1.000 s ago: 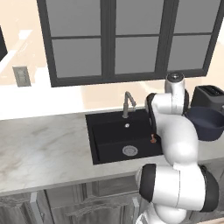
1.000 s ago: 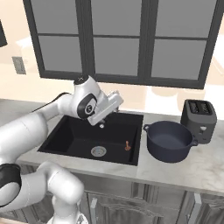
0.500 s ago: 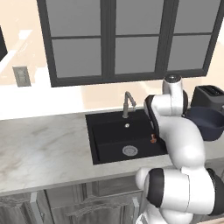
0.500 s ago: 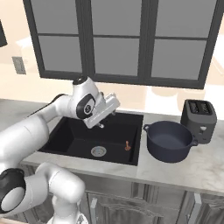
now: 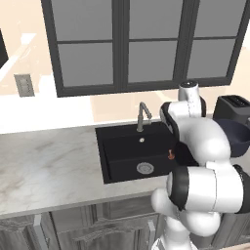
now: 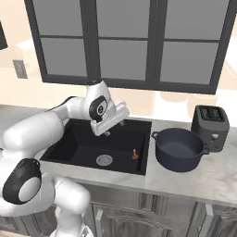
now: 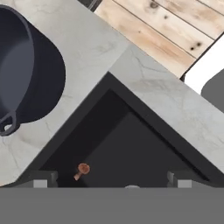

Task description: Dump the mushroom from the pot into the sink. Then turn on the water and wash the mushroom. Then turn off the water and put the mushroom back in the pot.

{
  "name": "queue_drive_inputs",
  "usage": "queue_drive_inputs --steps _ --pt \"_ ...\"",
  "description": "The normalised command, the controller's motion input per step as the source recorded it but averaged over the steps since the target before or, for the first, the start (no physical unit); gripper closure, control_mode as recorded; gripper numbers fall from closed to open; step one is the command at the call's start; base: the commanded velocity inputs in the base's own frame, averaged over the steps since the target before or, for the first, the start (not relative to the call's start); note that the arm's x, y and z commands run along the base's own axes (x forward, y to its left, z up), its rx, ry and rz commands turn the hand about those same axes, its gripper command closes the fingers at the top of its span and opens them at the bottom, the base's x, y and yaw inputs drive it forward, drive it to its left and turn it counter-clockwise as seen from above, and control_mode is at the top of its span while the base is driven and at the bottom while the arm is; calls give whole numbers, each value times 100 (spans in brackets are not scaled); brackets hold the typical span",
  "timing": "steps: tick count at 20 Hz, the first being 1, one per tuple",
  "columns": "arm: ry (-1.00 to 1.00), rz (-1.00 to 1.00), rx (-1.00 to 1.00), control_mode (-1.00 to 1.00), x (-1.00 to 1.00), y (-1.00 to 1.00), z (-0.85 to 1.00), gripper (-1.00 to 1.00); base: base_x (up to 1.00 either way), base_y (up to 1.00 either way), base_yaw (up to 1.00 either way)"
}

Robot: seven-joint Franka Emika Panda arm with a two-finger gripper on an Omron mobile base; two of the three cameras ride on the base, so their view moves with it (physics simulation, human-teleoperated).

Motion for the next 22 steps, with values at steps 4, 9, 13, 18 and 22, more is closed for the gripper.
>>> queue_drive_inputs --steps 4,9,13,18,22 --pt "2 -3 3 -100 14 0 -45 -100 0 0 0" --pt "-10 -7 0 -100 1 3 -45 -100 0 0 0" --pt "-14 -10 0 -100 12 9 -44 -100 0 0 0" --pt "-12 -12 0 -100 21 9 -44 -100 0 0 0" --pt "-3 -12 0 -100 37 8 -42 -100 0 0 0"
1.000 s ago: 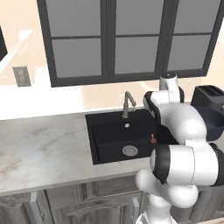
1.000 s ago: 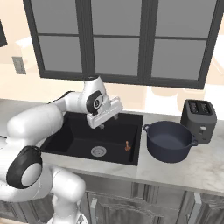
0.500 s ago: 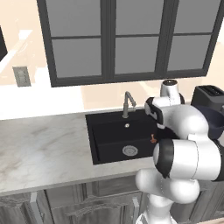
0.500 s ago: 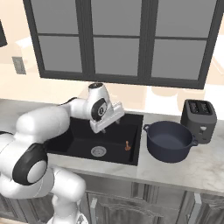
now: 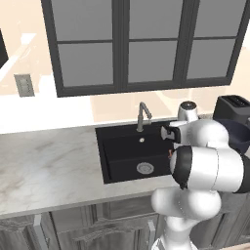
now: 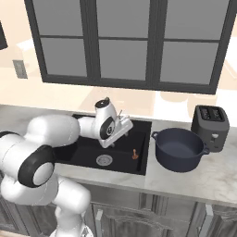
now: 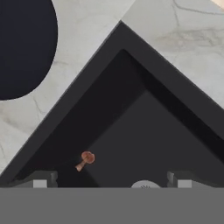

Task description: Dump the mushroom from the pot into the sink. Then turn on the water and wash the mushroom. Then turn off the water and put the mushroom back in the pot.

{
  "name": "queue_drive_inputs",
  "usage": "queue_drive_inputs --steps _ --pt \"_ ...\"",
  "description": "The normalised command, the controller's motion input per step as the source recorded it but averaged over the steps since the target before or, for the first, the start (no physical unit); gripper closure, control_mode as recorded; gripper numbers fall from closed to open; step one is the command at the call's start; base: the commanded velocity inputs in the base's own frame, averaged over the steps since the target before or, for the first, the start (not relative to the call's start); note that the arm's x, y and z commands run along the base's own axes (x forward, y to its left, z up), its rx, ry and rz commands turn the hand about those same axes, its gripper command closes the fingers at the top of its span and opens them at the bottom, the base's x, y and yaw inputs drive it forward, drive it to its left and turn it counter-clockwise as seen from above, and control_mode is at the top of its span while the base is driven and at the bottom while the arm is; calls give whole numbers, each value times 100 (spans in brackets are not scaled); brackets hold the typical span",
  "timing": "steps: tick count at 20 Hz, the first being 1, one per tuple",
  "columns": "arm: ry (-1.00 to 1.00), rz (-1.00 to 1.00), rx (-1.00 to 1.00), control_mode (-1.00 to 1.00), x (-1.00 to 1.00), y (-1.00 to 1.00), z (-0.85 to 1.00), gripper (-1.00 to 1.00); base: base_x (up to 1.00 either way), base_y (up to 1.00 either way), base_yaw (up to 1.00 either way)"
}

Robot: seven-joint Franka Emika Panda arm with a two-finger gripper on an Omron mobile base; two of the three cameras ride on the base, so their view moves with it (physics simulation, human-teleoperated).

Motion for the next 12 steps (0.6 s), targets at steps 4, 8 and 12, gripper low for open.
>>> queue_drive_inputs --steps 4,8,12 --pt "0 -11 0 -100 46 8 -32 -100 0 0 0" --pt "0 -12 0 -100 40 10 -31 -100 0 0 0" --pt "0 -12 1 -100 35 10 -31 -100 0 0 0"
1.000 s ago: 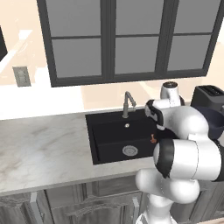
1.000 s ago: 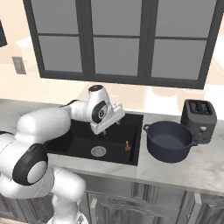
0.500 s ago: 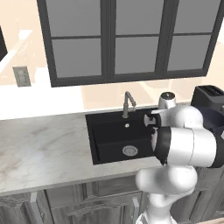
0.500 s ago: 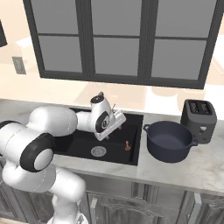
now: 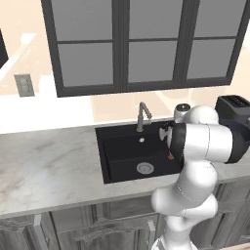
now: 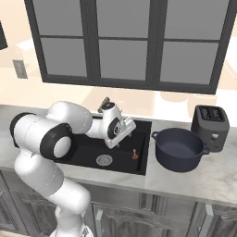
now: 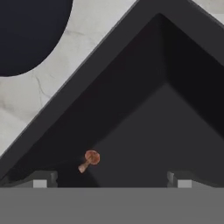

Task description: Dump the mushroom from the pot into the sink. Then turn on the water and wash the mushroom. Then turn off the water and put the mushroom back in the pot.

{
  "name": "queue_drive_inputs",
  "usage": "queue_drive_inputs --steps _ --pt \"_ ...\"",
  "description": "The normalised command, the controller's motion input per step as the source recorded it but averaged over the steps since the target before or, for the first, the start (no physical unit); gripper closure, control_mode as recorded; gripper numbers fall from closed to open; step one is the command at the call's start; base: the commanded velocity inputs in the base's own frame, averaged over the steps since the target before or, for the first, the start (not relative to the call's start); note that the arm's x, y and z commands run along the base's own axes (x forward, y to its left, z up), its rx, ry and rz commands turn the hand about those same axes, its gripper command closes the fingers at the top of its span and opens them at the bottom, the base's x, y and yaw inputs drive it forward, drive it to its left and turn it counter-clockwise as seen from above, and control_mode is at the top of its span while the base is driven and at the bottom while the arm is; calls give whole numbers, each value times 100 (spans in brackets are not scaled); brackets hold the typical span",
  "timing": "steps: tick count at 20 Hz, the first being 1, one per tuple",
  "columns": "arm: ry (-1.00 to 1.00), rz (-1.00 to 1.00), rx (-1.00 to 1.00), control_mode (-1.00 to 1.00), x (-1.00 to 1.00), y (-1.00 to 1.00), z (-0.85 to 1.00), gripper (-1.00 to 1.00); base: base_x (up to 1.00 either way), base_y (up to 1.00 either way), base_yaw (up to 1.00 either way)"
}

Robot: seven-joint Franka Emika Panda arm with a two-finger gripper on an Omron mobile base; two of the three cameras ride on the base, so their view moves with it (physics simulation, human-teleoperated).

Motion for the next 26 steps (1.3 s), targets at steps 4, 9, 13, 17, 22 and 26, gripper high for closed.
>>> queue_drive_inputs --steps 4,9,13,17,22,26 --pt "-2 -15 6 -100 23 9 -37 -100 0 0 0" --pt "-8 -17 9 -100 7 10 -42 -100 0 0 0" --pt "-15 -16 7 -100 5 15 -41 -100 0 0 0" --pt "-19 -15 0 -100 9 29 -39 -100 0 0 0" --pt "-15 -10 -3 -100 26 36 -34 -100 0 0 0" --pt "-10 -8 -7 -100 39 31 -22 -100 0 0 0"
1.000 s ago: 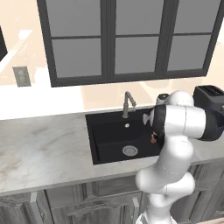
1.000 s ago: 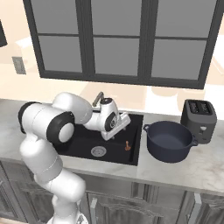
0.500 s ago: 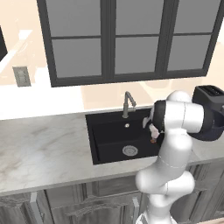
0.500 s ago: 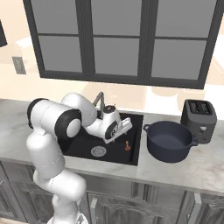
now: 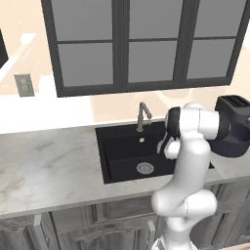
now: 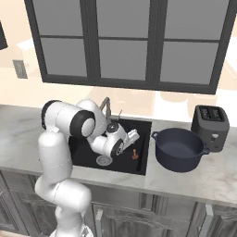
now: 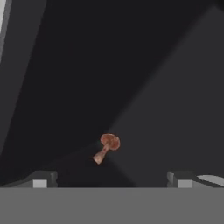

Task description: Dump the mushroom from the pot into the sink. Then turn on the water and wash the mushroom. Then turn off the water and put the mushroom back in the pot.

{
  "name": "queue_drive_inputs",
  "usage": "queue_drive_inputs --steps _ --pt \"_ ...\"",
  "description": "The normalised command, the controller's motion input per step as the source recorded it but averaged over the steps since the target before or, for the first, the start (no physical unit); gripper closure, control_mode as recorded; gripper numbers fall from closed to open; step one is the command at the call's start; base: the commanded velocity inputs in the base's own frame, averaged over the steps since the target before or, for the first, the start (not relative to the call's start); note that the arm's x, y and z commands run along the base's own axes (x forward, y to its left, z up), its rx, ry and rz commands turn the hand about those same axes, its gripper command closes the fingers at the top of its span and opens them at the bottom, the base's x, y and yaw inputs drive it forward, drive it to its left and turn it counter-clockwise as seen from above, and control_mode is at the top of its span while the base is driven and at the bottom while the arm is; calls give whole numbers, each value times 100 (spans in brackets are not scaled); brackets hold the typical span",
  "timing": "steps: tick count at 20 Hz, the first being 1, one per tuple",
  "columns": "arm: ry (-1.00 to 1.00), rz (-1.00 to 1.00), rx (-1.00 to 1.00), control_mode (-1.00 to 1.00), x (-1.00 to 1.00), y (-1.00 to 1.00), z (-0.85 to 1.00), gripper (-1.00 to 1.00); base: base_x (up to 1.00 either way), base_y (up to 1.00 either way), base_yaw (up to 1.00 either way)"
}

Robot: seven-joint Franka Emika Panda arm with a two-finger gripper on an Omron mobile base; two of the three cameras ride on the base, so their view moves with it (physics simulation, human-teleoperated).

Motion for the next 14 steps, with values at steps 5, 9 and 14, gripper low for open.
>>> queue_drive_inputs --steps 5,9,14 --pt "-3 -10 -3 -100 37 14 -19 -100 0 0 0" --pt "0 -11 -1 -100 38 14 -14 -100 0 0 0" --pt "0 -11 3 -100 37 24 -11 -100 0 0 0"
